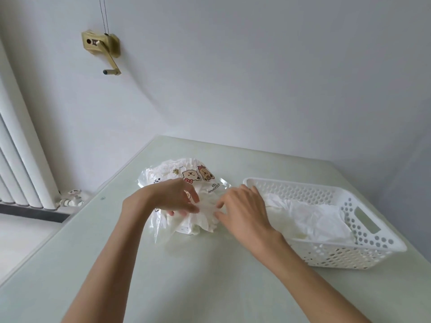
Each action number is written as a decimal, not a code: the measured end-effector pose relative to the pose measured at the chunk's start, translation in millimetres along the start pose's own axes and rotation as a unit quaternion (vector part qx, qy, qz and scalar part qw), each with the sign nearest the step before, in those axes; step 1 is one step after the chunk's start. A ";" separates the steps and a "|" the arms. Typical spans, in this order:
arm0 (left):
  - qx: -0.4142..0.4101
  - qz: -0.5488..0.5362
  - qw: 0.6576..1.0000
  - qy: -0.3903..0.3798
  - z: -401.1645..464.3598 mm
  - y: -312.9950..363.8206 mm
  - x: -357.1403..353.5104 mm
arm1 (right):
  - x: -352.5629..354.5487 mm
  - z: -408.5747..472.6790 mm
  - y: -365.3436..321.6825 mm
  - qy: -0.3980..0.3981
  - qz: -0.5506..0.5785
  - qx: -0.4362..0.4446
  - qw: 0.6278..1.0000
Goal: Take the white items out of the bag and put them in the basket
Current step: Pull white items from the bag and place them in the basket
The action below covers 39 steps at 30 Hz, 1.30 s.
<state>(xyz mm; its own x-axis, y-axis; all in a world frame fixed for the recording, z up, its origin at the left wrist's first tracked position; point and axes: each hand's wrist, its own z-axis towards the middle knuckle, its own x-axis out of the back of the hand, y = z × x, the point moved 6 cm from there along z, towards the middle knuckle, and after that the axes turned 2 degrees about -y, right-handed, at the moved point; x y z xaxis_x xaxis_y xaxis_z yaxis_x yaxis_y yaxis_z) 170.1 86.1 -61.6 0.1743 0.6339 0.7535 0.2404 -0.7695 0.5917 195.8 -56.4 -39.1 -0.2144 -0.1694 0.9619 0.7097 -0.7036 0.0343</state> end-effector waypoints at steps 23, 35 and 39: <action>-0.089 0.080 0.976 0.184 -9.0 28.9 17.7 | 26.2 13.0 33.4 -0.073 0.420 -0.088 0.900; -0.099 -0.082 0.977 0.168 -12.3 -3.5 35.3 | -15.3 6.9 -11.1 -0.081 0.043 -0.009 0.996; -0.077 -0.061 0.979 0.179 -10.8 -5.1 34.1 | -2.0 4.2 3.7 -0.040 0.109 -0.039 0.992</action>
<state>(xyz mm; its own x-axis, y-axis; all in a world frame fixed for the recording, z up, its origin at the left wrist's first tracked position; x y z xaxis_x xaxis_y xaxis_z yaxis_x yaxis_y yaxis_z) 164.5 110.9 -35.8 -0.1988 0.6756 0.7100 0.0861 -0.7096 0.6993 201.7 -55.7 -39.7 -0.0049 -0.2695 0.9630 0.6784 -0.7084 -0.1948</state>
